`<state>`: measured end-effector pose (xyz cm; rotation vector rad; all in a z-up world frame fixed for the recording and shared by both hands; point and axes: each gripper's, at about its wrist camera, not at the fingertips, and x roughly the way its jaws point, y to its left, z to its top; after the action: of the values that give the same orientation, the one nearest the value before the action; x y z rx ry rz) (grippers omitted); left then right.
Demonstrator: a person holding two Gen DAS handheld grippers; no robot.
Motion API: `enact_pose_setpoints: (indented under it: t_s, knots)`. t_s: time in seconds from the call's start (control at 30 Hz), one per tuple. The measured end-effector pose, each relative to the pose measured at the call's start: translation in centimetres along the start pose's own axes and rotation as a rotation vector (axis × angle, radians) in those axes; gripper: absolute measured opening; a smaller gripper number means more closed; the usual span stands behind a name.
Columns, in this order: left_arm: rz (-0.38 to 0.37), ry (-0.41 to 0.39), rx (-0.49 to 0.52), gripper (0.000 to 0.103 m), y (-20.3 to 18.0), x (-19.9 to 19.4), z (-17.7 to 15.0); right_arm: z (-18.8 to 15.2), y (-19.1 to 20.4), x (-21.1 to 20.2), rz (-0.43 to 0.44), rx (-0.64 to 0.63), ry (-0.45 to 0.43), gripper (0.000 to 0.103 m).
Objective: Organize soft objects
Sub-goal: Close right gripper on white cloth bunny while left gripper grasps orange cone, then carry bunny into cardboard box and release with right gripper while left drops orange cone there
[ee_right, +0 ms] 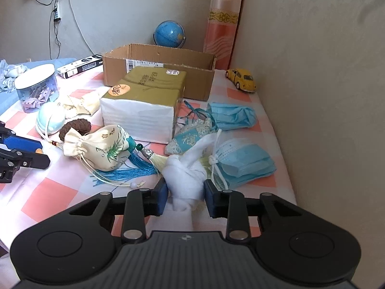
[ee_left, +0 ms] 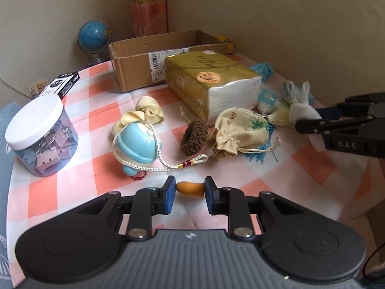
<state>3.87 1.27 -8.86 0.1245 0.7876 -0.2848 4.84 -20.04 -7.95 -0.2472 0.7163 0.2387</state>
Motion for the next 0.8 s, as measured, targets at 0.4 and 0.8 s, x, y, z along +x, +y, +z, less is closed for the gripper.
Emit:
enact_pose_setpoints:
  t_s: [0.4,0.8]
  knots:
    - [-0.045,-0.032,0.105,0.024,-0.2,-3.4,1.3,3.1,0.5,-3.5,0.019,-0.051,-0.063,0.036]
    - [-0.041,-0.086,0.102,0.024,2.6,-4.2,3.4,12.4,0.8,-0.2,0.039,-0.138,-0.114,0.036]
